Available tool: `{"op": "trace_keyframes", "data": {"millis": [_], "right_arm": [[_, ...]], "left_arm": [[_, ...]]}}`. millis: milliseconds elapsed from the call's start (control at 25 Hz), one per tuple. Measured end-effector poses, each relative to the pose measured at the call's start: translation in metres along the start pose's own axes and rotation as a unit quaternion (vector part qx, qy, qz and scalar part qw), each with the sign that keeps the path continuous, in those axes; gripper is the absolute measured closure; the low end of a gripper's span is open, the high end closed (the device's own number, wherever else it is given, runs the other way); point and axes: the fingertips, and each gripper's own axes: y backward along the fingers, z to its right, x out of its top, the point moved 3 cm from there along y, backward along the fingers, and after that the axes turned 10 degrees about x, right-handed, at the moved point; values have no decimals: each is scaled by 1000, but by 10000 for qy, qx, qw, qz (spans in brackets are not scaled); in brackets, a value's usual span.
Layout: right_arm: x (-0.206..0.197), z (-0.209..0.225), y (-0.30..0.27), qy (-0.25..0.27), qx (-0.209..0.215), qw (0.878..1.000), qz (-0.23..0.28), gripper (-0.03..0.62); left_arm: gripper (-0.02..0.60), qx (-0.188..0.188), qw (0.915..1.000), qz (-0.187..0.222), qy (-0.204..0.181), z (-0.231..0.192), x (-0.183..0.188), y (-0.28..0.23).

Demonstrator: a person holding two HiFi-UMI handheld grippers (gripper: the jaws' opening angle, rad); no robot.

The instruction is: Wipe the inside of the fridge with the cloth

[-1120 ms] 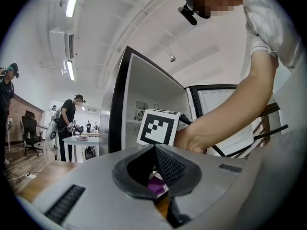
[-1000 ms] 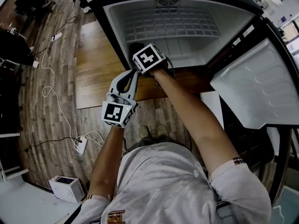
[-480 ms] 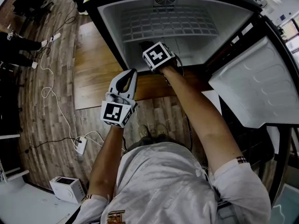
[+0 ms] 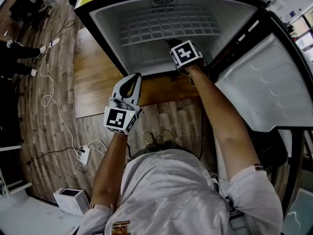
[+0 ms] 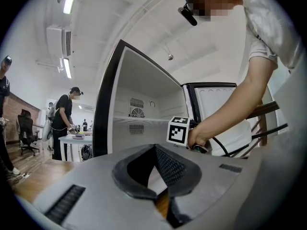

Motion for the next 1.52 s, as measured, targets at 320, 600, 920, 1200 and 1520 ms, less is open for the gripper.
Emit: {"op": "trace_keyframes", "data": {"millis": [320, 600, 920, 1200, 1520], "right_arm": [[-18, 43, 15, -301, -411, 9987, -83, 482], [-27, 61, 21, -343, -658, 9970, -205, 482], [-23, 54, 26, -234, -603, 9979, -67, 482], [-6, 23, 46, 66, -334, 9985, 419, 482], [-13, -21, 73, 297, 275, 9943, 986, 482]], "left_arm": [[581, -99, 9999, -11, 30, 8, -1, -6], [581, -106, 9999, -13, -8, 7, -2, -8], [581, -151, 9999, -18, -5, 8, 0, -8], [581, -185, 9998, -32, 16, 10, 3, -7], [581, -146, 9998, -125, -39, 16, 4, -9]]}}
